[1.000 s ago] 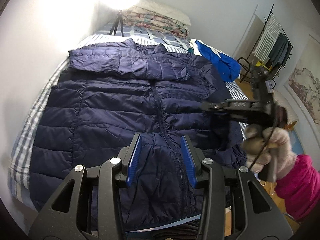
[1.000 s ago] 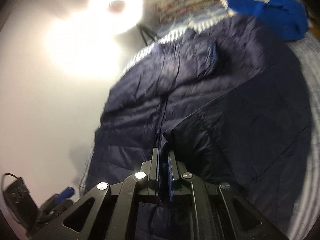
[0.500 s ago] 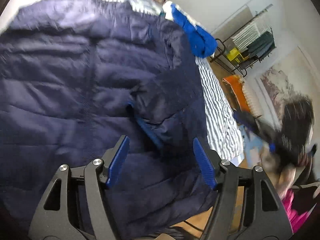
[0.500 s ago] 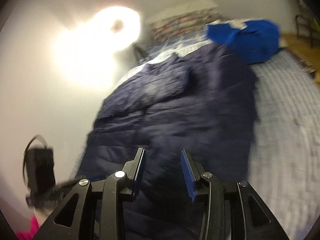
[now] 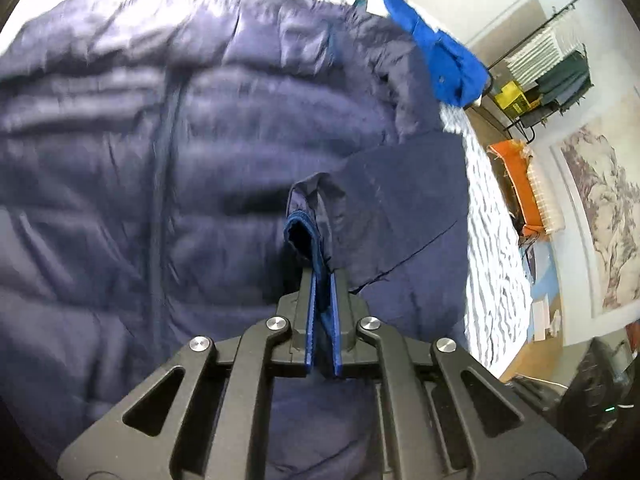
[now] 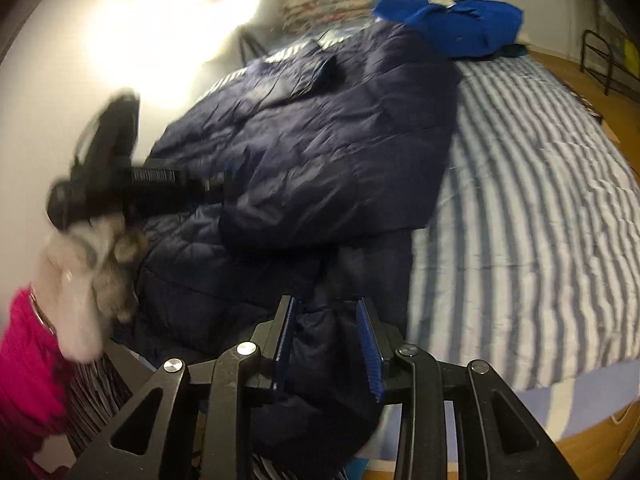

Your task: Fold large clothes

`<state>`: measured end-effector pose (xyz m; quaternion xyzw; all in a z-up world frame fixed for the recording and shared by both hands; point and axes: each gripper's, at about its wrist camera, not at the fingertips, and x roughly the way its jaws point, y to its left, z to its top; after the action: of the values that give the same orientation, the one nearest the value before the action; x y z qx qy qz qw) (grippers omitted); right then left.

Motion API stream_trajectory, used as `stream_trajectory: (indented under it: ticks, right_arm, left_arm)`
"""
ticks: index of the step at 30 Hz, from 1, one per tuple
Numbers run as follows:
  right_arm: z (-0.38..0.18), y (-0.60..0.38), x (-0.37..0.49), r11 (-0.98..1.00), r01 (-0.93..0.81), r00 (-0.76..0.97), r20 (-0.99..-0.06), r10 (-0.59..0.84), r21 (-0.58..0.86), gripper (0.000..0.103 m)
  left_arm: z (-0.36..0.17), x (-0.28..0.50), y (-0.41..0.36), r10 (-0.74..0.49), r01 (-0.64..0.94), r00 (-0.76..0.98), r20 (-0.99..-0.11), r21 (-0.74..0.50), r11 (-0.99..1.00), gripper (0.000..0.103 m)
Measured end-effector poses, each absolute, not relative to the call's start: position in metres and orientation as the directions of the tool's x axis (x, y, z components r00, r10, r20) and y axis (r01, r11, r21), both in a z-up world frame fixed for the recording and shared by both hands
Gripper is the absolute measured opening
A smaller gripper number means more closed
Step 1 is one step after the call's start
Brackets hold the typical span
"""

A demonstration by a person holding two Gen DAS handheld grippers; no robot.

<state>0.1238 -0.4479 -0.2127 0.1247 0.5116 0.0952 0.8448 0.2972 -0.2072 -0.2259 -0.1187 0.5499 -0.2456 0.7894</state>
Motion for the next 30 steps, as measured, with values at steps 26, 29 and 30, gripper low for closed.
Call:
stream_trajectory:
  ticks: [26, 29, 30]
  right_arm:
    - [-0.251, -0.412, 0.148, 0.992, 0.028, 0.365, -0.925, 0.108, 0.127, 0.030]
    - [-0.251, -0.404, 0.152, 0.995, 0.028, 0.359, -0.930, 0.083, 0.100, 0.031]
    - [-0.252, -0.404, 0.152, 0.995, 0.028, 0.357, -0.931, 0.078, 0.094, 0.031]
  left_arm:
    - [-0.202, 0.537, 0.001, -0.155, -0.057, 0.615, -0.773, -0.240, 0.969, 0.002]
    - [-0.217, 0.538, 0.017, -0.150, -0.090, 0.606, -0.781, -0.255, 0.963, 0.002]
    - [-0.222, 0.538, 0.018, -0.148, -0.097, 0.602, -0.785, -0.256, 0.962, 0.002]
